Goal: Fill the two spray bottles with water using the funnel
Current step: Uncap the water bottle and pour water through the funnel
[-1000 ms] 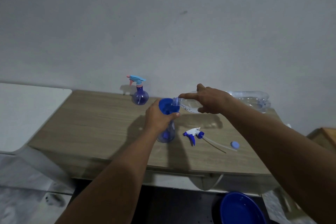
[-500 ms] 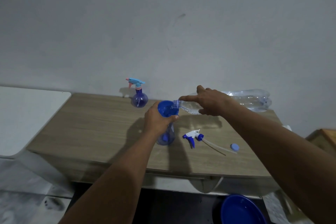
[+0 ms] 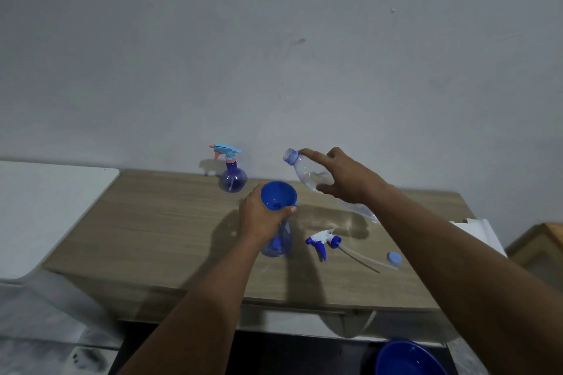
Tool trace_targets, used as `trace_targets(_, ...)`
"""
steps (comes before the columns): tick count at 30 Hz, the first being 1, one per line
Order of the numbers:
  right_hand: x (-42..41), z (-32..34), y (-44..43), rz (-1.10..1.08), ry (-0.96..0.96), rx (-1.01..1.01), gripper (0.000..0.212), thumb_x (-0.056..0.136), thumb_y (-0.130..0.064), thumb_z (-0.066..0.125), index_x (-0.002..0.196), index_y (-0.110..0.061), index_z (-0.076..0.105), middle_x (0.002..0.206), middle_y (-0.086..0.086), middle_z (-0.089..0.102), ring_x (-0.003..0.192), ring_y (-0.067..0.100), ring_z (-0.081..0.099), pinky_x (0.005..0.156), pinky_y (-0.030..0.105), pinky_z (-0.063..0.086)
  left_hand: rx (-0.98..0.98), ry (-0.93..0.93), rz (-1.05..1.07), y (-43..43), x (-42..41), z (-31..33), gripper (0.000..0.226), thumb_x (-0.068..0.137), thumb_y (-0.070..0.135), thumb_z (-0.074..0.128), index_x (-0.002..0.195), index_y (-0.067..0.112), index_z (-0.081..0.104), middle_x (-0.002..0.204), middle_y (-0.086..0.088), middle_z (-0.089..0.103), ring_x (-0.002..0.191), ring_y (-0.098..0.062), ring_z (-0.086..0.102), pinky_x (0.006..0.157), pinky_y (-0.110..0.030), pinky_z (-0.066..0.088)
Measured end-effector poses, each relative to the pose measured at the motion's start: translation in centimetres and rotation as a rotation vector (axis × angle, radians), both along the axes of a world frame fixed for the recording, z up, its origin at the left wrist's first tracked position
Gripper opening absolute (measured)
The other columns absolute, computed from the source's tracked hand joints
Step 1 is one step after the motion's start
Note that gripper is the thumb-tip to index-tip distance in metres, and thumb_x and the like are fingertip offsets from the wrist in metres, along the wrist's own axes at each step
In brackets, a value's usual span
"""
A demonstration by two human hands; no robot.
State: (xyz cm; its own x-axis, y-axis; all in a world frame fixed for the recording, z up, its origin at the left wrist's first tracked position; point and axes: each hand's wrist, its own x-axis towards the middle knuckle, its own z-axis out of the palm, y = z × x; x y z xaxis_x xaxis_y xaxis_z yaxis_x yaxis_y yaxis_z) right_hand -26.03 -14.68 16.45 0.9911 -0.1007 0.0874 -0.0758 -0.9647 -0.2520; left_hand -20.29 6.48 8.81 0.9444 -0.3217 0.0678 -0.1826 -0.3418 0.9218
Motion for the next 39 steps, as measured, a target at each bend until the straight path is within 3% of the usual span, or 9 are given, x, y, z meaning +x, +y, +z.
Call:
trace_targets(5, 0.7, -1.0, -1.6, -0.118, -0.182, 0.182, 0.082, 0.09, -0.033, 0.069, 0.147, -0.056, 0.015, 0.112, 0.009, 0.047, 0.083, 0.028, 0.057, 0.073, 0.033, 0.044, 0.026, -0.015, 0.009, -0.2, 0.5, -0.6, 0.063, 0.059, 0.044, 0.09, 0.113, 0.031, 0.06, 0.107, 0.01, 0.067, 0.098, -0.012, 0.062, 0.083, -0.032, 0.053)
trace_targets(11, 2.3, -2.4, -2.1, -0.179, -0.334, 0.378, 0.082, 0.09, -0.035, 0.071, 0.144, -0.056, 0.013, 0.122, 0.012, 0.049, 0.101, 0.031, 0.061, 0.081, 0.036, 0.047, -0.001, -0.019, 0.007, -0.1, 0.2, -0.5, 0.055, 0.058, 0.041, 0.09, 0.104, 0.039, 0.059, 0.097, 0.021, 0.065, 0.089, 0.002, 0.059, 0.069, -0.017, 0.044)
trace_targets(16, 3.4, -3.8, -2.0, -0.188, -0.373, 0.451, 0.086, 0.089, -0.035, 0.073, 0.146, -0.05, 0.011, 0.132, 0.015, 0.048, 0.11, 0.03, 0.057, 0.086, 0.036, 0.046, 0.011, 0.008, 0.017, -0.2, 0.2, -0.5, 0.065, 0.06, 0.04, 0.09, 0.116, 0.031, 0.059, 0.11, 0.01, 0.065, 0.099, -0.012, 0.06, 0.083, -0.03, 0.05)
trace_targets(23, 3.4, -5.7, -1.8, -0.253, -0.418, 0.627, 0.087, 0.087, -0.031, 0.077, 0.146, -0.047, 0.016, 0.128, -0.003, 0.041, 0.123, 0.026, 0.052, 0.091, 0.032, 0.042, 0.022, 0.0, -0.001, -0.1, 0.4, -0.7, 0.06, 0.061, 0.042, 0.089, 0.113, 0.032, 0.06, 0.106, 0.01, 0.068, 0.098, -0.012, 0.063, 0.083, -0.032, 0.053)
trace_targets(28, 2.6, -4.4, -1.9, -0.241, -0.349, 0.572, 0.104, 0.078, -0.034, 0.085, 0.15, -0.041, 0.011, 0.149, 0.008, 0.041, 0.131, 0.028, 0.048, 0.093, 0.033, 0.043, 0.029, 0.001, -0.005, -0.3, 0.5, -0.9, 0.065, 0.059, 0.045, 0.089, 0.115, 0.031, 0.059, 0.107, 0.01, 0.067, 0.098, -0.012, 0.063, 0.082, -0.031, 0.053)
trace_targets(31, 1.2, -3.5, -1.3, -0.282, -0.317, 0.569, 0.116, 0.079, -0.029, 0.083, 0.159, -0.027, -0.001, 0.164, 0.005, 0.019, 0.145, 0.024, 0.031, 0.11, 0.037, 0.038, 0.024, -0.001, 0.005, -0.2, 0.4, -0.9, 0.067, 0.057, 0.049, 0.088, 0.115, 0.032, 0.058, 0.107, 0.009, 0.067, 0.098, -0.014, 0.064, 0.082, -0.034, 0.054)
trace_targets(35, -1.2, -2.4, 1.7, -0.317, -0.513, 0.362, 0.085, 0.082, -0.006, 0.064, 0.154, -0.016, 0.02, 0.151, 0.01, 0.028, 0.128, 0.029, 0.049, 0.088, 0.037, 0.052, -0.038, 0.04, -0.012, 0.2, -0.2, -1.3, 0.094, 0.047, 0.057, 0.089, 0.129, 0.034, 0.049, 0.117, 0.013, 0.064, 0.108, -0.012, 0.061, 0.082, -0.029, 0.051)
trace_targets(37, -2.0, -2.2, 3.8, -0.264, -0.585, 0.279, 0.073, 0.082, -0.01, 0.063, 0.147, -0.015, 0.031, 0.139, 0.009, 0.04, 0.116, 0.028, 0.056, 0.082, 0.038, 0.054, -0.066, 0.082, 0.019, 0.7, -0.3, -2.3, 0.125, 0.039, 0.058, 0.09, 0.147, 0.032, 0.031, 0.129, 0.011, 0.056, 0.118, -0.012, 0.052, 0.093, -0.034, 0.048)
trace_targets(39, -2.1, -2.3, 5.9, -0.193, -0.509, 0.258, 0.066, 0.089, -0.026, 0.063, 0.146, -0.022, 0.029, 0.14, 0.004, 0.042, 0.114, 0.024, 0.057, 0.082, 0.039, 0.055, -0.019, 0.093, 0.054, 1.2, -0.1, -3.8, 0.129, 0.035, 0.062, 0.086, 0.146, 0.03, 0.029, 0.134, 0.007, 0.052, 0.122, -0.013, 0.05, 0.093, -0.033, 0.045)
